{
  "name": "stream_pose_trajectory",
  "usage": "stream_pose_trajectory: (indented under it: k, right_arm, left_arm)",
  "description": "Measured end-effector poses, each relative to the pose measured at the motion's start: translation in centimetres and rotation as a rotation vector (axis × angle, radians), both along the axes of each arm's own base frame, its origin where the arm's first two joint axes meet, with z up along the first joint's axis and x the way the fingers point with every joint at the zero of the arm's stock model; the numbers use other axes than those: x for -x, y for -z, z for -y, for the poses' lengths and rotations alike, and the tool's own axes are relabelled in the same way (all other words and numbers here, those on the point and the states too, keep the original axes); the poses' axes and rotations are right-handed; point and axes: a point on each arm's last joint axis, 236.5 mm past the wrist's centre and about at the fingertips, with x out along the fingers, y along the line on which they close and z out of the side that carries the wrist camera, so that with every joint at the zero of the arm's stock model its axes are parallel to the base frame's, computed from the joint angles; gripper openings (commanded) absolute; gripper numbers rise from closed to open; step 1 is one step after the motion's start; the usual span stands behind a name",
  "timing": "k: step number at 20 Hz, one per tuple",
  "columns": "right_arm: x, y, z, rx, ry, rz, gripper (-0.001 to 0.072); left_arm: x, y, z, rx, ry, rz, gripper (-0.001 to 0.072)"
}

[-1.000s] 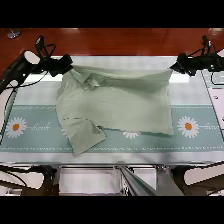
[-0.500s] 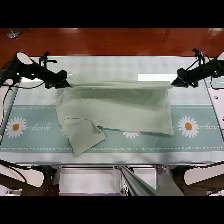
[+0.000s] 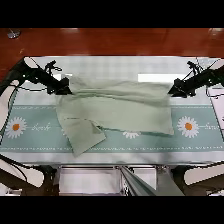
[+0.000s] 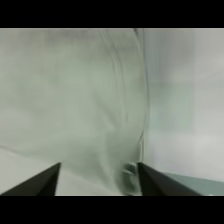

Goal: Fold the shirts.

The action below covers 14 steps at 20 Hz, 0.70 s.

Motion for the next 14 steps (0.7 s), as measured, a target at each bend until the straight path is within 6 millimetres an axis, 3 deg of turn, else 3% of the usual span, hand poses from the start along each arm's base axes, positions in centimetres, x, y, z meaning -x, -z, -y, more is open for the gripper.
stream_pose_trajectory:
  k: [4, 7, 10, 12, 14]
  right_arm:
    - [0.7, -1.4, 0.4, -0.014, 0.008, -0.006, 0.0627]
    - [2.9, -3.4, 3.6, 0.05, 0.044, -0.01, 0.0626]
    - [5.9, -4.7, 6.7, 0.09, 0.184, 0.029, 0.0621]
    - [8.4, -4.7, 6.1, 0.047, 0.248, 0.065, 0.0621]
    - [10.7, -4.0, 4.2, -0.012, 0.286, 0.094, 0.0621]
  left_arm:
    - [1.9, -1.3, -1.7, -0.02, 0.035, -0.064, 0.0704]
    - [4.3, -3.4, -4.8, -0.037, -0.001, -0.074, 0.0704]
    - [8.8, -3.6, -7.6, -0.023, -0.115, -0.087, 0.0704]
    - [12.1, -2.7, -7.7, 0.054, -0.215, -0.095, 0.0703]
    - [14.9, -1.6, -7.1, 0.136, -0.311, -0.094, 0.0703]
